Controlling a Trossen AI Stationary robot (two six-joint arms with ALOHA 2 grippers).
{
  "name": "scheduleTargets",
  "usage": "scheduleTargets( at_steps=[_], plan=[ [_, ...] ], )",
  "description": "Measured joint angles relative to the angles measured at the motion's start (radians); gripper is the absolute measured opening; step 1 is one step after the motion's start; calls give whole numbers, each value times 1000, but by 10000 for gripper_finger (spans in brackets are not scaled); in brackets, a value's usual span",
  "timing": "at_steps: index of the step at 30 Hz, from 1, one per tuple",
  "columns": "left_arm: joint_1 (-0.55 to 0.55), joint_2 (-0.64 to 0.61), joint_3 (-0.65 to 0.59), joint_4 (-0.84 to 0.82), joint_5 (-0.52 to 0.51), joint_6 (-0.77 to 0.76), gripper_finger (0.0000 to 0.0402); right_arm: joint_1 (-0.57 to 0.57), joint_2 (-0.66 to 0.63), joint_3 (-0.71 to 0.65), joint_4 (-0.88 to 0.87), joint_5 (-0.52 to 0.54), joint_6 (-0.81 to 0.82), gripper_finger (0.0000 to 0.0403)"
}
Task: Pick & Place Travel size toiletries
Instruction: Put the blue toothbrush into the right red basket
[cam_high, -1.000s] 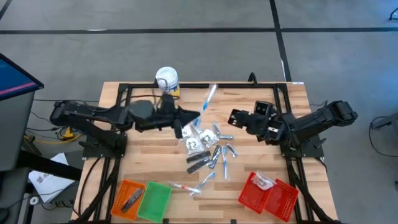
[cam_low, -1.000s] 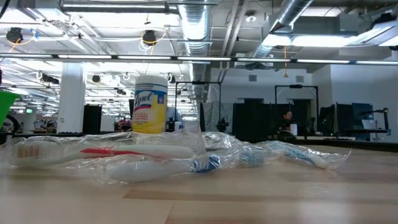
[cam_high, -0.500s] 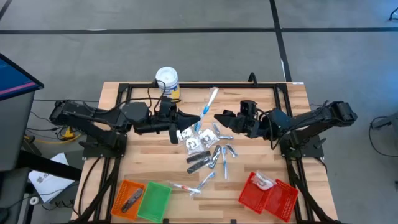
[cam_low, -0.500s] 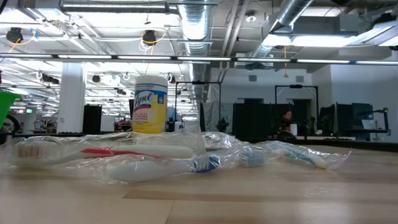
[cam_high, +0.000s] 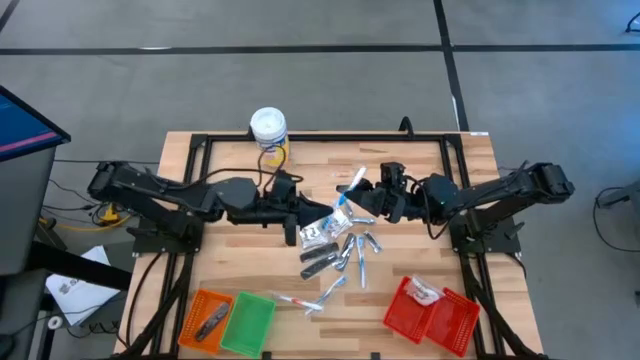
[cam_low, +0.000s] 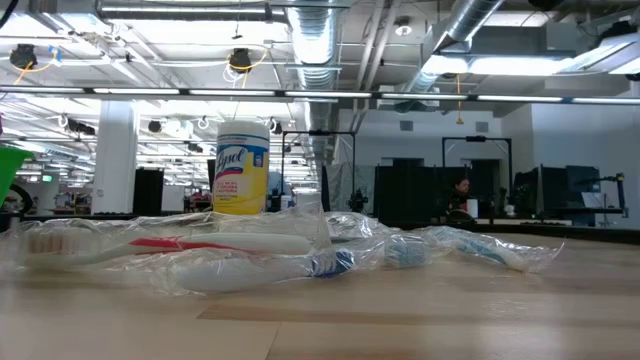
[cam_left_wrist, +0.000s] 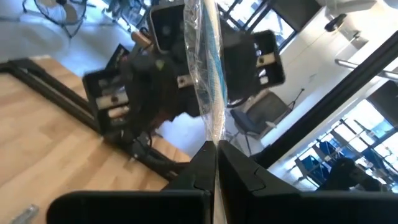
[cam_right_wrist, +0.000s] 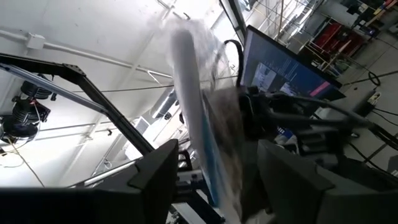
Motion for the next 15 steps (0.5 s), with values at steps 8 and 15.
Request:
scheduleTargets(
  at_steps=[8, 15],
  plan=[
    [-1, 13, 0, 3, -52, -8, 3, 11, 0, 0, 6, 1, 15, 197],
    [3, 3, 0, 10, -48, -3, 3, 28, 0, 0, 18, 4, 15, 152]
  ],
)
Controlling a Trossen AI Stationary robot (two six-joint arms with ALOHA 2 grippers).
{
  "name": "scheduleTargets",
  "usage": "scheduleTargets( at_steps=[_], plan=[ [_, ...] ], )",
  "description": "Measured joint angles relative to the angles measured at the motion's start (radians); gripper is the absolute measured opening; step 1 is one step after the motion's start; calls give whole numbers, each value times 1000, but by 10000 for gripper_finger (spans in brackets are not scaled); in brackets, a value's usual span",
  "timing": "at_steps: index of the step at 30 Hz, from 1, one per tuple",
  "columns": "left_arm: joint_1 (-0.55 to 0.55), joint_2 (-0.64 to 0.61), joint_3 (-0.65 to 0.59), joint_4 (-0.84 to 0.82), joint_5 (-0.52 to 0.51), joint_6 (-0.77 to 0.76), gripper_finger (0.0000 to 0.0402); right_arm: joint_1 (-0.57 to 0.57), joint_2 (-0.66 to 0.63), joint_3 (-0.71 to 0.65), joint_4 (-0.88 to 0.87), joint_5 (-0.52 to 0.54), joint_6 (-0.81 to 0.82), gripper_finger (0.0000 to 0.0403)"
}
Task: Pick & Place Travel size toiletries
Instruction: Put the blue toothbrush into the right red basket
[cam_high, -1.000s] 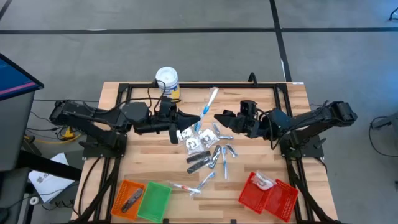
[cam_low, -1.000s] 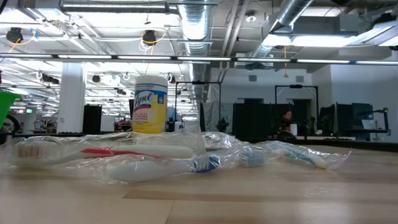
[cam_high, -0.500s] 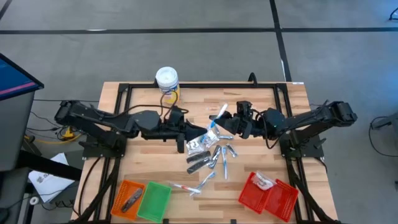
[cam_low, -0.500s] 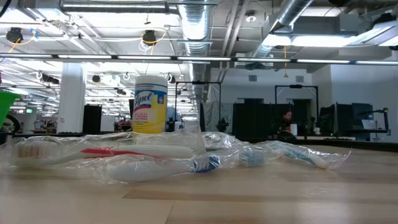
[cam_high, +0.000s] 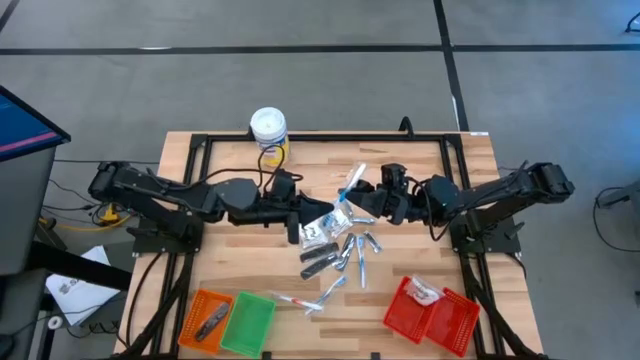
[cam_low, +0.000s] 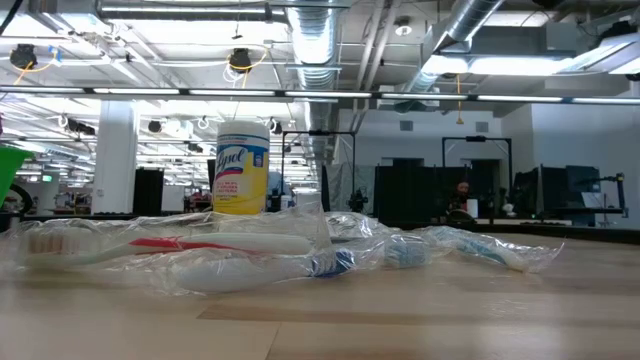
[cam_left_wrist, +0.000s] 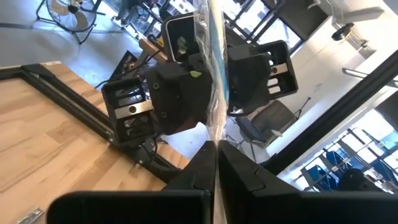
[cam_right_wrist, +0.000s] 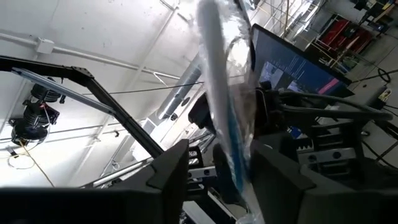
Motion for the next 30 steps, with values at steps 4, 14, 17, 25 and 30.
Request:
scheduleTargets(
  at_steps=[4, 14, 17, 25, 30],
  plan=[
    [0, 0, 0, 1, 2, 1, 3, -1, 0, 0, -2, 0, 1, 122],
    [-1, -2, 2, 13, 46, 25, 4, -4, 1, 0, -16, 0, 24, 19],
    [0, -5, 2, 7, 87, 38, 9, -1, 1, 0, -30, -4, 44, 16],
    [-4, -66, 0, -20, 124, 20, 73, 1, -3, 0, -75, -11, 98, 11],
    [11, -123, 0, -51, 89, 63, 104, 3, -35, 0, -183, -11, 139, 15]
  ],
)
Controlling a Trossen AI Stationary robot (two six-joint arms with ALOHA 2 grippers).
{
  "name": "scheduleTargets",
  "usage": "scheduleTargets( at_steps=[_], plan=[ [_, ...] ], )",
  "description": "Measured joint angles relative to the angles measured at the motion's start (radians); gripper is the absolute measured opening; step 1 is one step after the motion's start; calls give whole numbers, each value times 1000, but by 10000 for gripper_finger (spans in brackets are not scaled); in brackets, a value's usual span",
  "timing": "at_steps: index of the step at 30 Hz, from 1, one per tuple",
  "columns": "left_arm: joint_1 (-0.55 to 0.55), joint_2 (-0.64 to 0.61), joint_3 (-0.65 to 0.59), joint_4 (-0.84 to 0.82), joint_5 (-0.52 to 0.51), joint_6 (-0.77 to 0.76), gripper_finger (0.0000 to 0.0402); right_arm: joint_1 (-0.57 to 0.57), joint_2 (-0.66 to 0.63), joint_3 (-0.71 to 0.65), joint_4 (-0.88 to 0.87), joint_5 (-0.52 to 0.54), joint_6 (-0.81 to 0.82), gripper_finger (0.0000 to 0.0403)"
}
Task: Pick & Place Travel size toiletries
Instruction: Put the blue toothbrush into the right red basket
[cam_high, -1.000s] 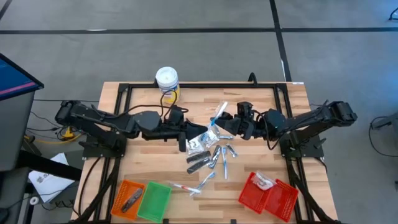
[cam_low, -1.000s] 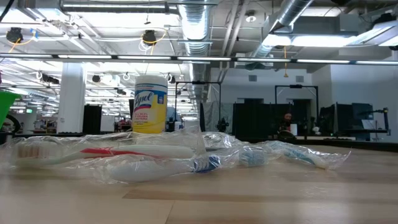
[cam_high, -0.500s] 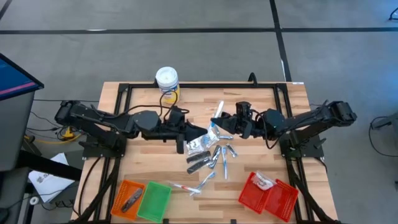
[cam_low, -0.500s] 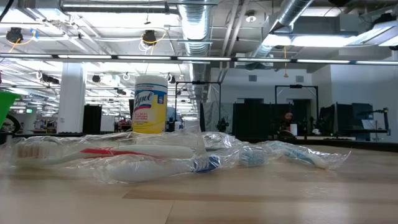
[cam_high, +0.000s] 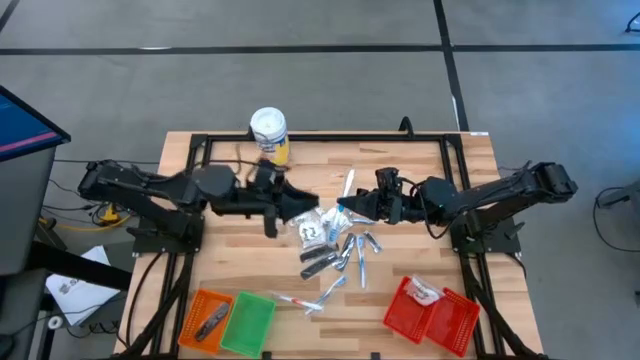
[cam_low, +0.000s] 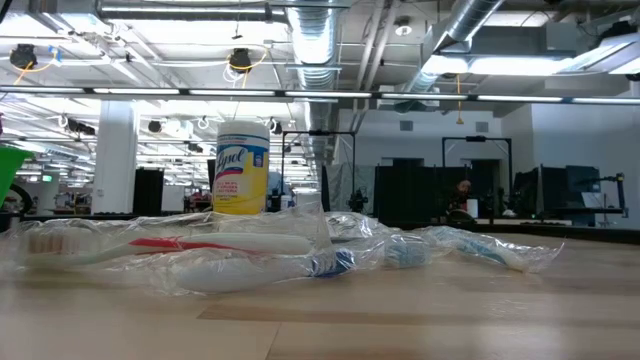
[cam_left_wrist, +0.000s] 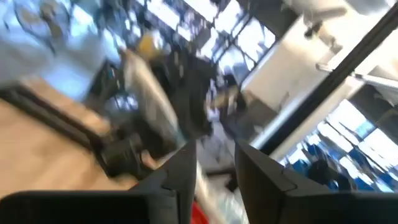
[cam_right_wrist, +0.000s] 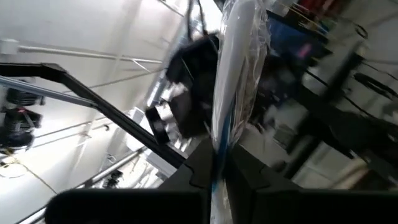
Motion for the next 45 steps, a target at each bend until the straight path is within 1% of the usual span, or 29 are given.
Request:
scheduleTargets(
  at_steps=[4, 8, 10, 13, 17, 21, 25, 28, 31, 34, 37, 39, 41, 42, 44, 45],
  plan=[
    [-1, -36, 0, 1, -54, 78, 108, 32, -53, 0, -170, 32, 29, 11],
    [-1, -40, 0, -2, -102, 122, 104, 111, -132, 0, -367, 135, 72, 11],
    [-1, -33, 1, 5, -105, 117, 101, 168, -174, 0, -483, 208, 97, 11],
    [-3, -5, 1, 1, -103, 105, 100, 275, -231, 0, -626, 353, 147, 11],
    [-23, 32, 1, 13, -94, 54, 99, 453, -280, 0, -755, 566, 242, 11],
    [-59, 90, 0, 44, -94, 27, 99, 655, -278, 0, -820, 794, 358, 11],
    [-103, 151, 1, 139, -94, -20, 99, 847, -227, 0, -832, 981, 458, 11],
    [-144, 199, 0, 205, -95, -24, 99, 953, -182, 0, -822, 1073, 523, 11],
    [-179, 236, 0, 292, -97, -45, 99, 1030, -130, 9, -732, 1146, 535, 11],
    [-206, 260, 0, 350, -99, -45, 99, 1073, -73, 84, -650, 1171, 457, 11],
    [-230, 265, 0, 359, -120, -44, 99, 1092, -15, 239, -648, 1171, 297, 11],
    [-240, 265, 0, 361, -139, -41, 99, 1096, 23, 372, -679, 1169, 174, 11],
    [-244, 265, 0, 365, -154, -39, 99, 1096, 60, 502, -748, 1166, 82, 11],
    [-244, 265, 0, 367, -156, -39, 99, 1096, 81, 565, -802, 1165, 60, 11],
    [-244, 265, 0, 377, -159, -39, 99, 1095, 122, 676, -948, 1163, 75, 11],
    [-244, 265, 0, 384, -162, -39, 99, 1095, 142, 724, -1040, 1160, 120, 11]
  ],
)
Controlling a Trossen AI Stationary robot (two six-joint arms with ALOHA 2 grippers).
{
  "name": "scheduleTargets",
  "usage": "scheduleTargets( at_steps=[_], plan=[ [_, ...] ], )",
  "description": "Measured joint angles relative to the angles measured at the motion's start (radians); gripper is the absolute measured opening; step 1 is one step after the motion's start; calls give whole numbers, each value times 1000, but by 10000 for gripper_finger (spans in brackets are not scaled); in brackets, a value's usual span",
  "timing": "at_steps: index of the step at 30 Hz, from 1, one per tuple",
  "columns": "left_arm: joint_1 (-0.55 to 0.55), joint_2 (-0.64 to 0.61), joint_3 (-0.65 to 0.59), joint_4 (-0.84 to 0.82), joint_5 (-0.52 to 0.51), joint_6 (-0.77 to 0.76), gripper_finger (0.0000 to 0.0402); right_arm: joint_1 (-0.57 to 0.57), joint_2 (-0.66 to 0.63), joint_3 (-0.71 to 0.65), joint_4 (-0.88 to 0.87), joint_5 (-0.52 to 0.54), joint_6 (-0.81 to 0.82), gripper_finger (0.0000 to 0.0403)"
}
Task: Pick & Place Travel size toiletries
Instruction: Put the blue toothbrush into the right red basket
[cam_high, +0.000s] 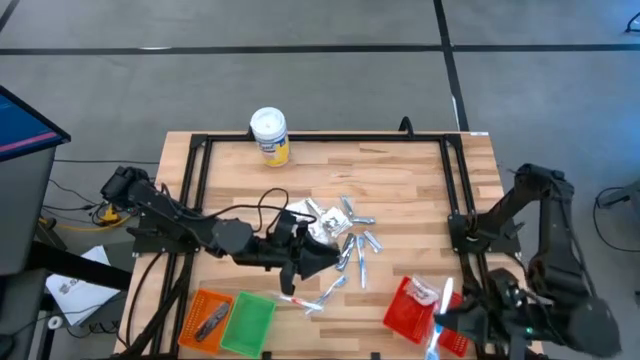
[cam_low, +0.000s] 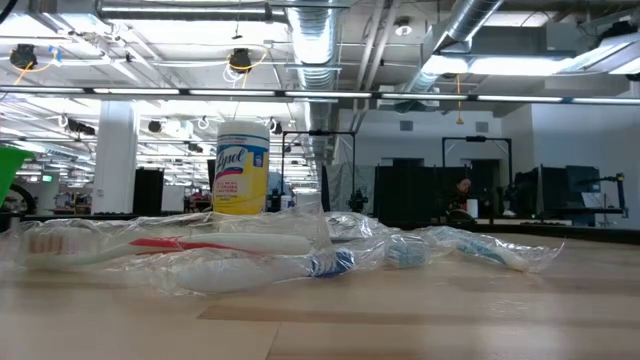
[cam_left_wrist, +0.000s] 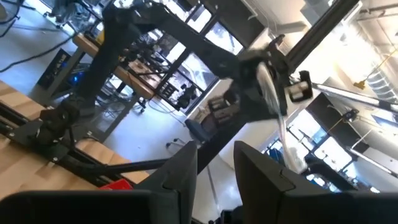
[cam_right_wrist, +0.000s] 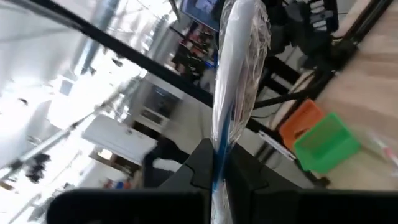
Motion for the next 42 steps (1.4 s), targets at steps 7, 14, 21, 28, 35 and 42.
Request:
scheduleTargets(
  at_steps=[7, 14, 21, 28, 35, 42],
  plan=[
    [-6, 0, 0, 5, -6, 1, 99, -55, 151, 165, -416, -277, 396, 11],
    [-36, 0, 0, 4, -42, 6, 99, -120, 276, 174, -662, -739, 812, 11],
    [-60, 0, 0, 3, -70, 25, 99, -89, 301, 174, -1051, -1005, 1114, 11],
    [-63, 0, 0, 1, -70, 25, 99, -148, 255, 175, -1376, -1089, 1107, 11],
    [-83, 0, 0, 1, -70, 25, 99, -158, 187, 79, -1374, -1123, 1104, 11],
    [-96, 0, 0, 1, -71, 25, 99, -138, 189, -47, -1377, -1270, 1114, 11]
  ],
)
